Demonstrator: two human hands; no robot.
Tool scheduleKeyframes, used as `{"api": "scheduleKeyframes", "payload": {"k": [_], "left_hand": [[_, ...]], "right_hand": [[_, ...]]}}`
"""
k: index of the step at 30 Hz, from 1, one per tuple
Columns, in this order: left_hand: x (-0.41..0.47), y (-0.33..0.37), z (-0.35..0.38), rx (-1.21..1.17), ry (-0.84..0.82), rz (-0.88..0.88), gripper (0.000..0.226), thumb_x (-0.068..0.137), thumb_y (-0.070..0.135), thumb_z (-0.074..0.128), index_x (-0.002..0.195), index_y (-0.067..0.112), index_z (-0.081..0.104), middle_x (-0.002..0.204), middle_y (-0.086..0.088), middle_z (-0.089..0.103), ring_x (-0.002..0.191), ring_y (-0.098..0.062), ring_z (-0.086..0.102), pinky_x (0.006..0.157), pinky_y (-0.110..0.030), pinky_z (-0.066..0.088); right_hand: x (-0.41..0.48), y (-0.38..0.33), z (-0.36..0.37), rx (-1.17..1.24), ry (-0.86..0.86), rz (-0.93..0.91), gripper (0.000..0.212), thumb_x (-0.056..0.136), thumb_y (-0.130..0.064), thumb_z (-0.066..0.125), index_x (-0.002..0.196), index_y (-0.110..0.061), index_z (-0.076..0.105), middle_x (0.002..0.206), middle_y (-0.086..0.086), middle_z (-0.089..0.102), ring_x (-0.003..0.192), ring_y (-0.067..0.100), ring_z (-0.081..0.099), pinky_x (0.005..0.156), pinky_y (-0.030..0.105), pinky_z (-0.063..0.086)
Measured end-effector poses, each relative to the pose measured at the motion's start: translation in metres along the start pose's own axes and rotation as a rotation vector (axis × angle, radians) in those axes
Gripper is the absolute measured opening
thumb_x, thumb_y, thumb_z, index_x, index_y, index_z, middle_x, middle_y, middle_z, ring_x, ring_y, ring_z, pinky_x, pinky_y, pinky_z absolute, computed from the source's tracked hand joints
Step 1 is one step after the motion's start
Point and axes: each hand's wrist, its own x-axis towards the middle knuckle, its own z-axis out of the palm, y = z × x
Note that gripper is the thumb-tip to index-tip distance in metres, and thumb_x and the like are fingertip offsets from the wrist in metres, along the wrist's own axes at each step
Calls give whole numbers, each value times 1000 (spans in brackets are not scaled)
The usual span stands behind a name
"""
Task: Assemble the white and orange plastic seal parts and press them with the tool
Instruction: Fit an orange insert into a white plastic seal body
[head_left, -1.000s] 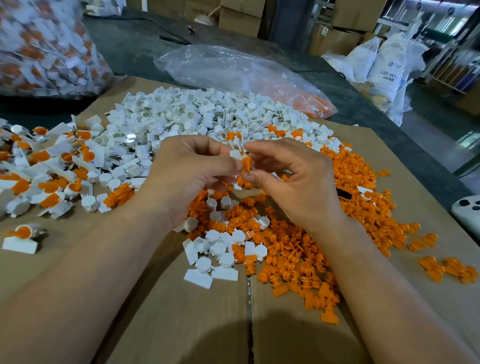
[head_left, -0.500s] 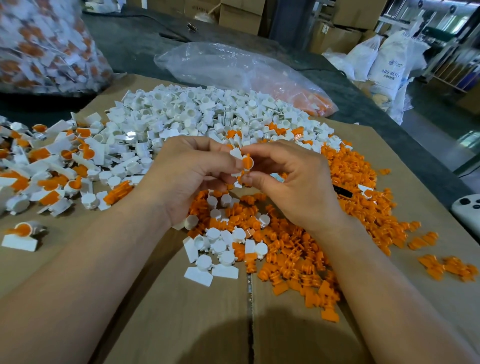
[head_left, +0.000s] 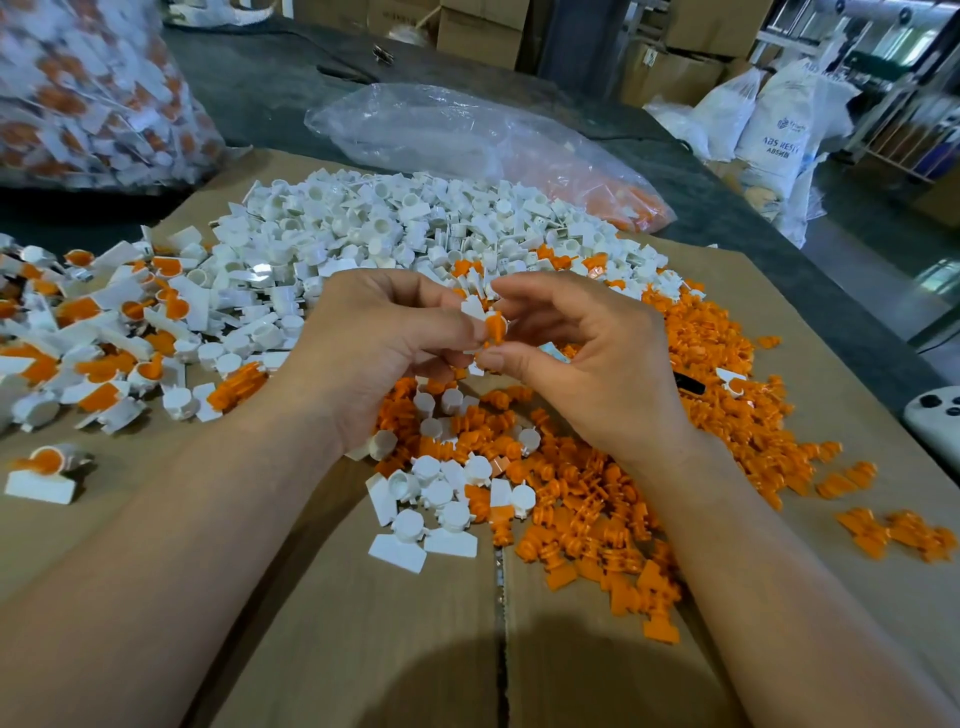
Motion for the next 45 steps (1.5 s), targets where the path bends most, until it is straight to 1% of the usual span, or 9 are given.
{"api": "scheduleKeyframes", "payload": {"k": [3, 7, 15, 21, 26, 34, 36, 40, 45], "left_hand": [[0, 0, 0, 5, -4, -2, 15, 68, -6, 70, 63, 4, 60, 49, -2, 61, 44, -11, 56, 44, -16, 46], [1, 0, 0, 6, -3, -6, 16, 68, -7, 69, 62, 5, 61, 50, -3, 61, 44, -11, 57, 44, -16, 46], [1, 0, 0, 9, -15, -10, 14, 66, -7, 69, 63, 4, 62, 50, -3, 61, 43, -11, 57, 43, -15, 45], [1, 0, 0, 30, -13, -9, 13, 67, -9, 68, 63, 2, 61, 48, -4, 59, 42, -11, 56, 43, -16, 46], [0, 0, 1, 39, -14, -2, 17, 67, -9, 68, 60, 4, 62, 44, -1, 57, 41, -11, 55, 43, -16, 46], [0, -2, 0, 37, -27, 6, 13, 67, -7, 69, 63, 2, 62, 45, 0, 58, 43, -10, 56, 43, -16, 46], [-1, -2, 0, 36, -37, 11, 12, 63, -5, 71, 64, 2, 62, 44, 1, 58, 43, -9, 57, 44, -16, 46], [-3, 0, 0, -9, -47, 27, 20, 46, 13, 72, 63, 5, 63, 47, 1, 60, 45, -9, 58, 47, -16, 49], [-1, -2, 1, 20, -44, 26, 13, 67, -4, 69, 62, 5, 61, 42, 4, 57, 41, -7, 55, 47, -16, 49]], "right_hand": [[0, 0, 0, -4, 5, -20, 44, 70, -16, 75, 111, -19, 57, 92, -10, 58, 85, 7, 60, 75, 15, 51], [1, 0, 0, -31, 3, -82, 33, 71, -14, 73, 103, -8, 66, 91, -10, 58, 82, 9, 61, 73, 20, 52], [1, 0, -1, -40, -8, -72, 29, 72, -13, 73, 99, -6, 68, 88, -4, 61, 81, 9, 60, 74, 19, 51], [2, -1, -1, -24, 7, -90, 31, 70, -11, 74, 100, -14, 65, 84, 5, 67, 78, 15, 63, 71, 28, 53], [1, 2, 0, -42, 26, -98, 29, 69, -8, 75, 96, -1, 70, 85, 1, 64, 80, 13, 63, 72, 25, 54], [2, 3, 1, -44, 29, -118, 28, 69, -5, 75, 96, 1, 69, 86, -1, 63, 81, 13, 64, 73, 26, 54], [2, 2, 1, -38, 26, -121, 28, 69, -6, 74, 96, 0, 70, 85, -3, 62, 80, 11, 63, 73, 25, 54], [2, 0, 0, -25, 40, -119, 28, 69, -7, 74, 96, 0, 69, 85, -3, 62, 79, 14, 64, 71, 28, 54], [2, -1, 0, -62, 48, -145, 26, 68, -10, 74, 93, -3, 71, 81, 1, 66, 76, 16, 64, 68, 35, 54]]}}
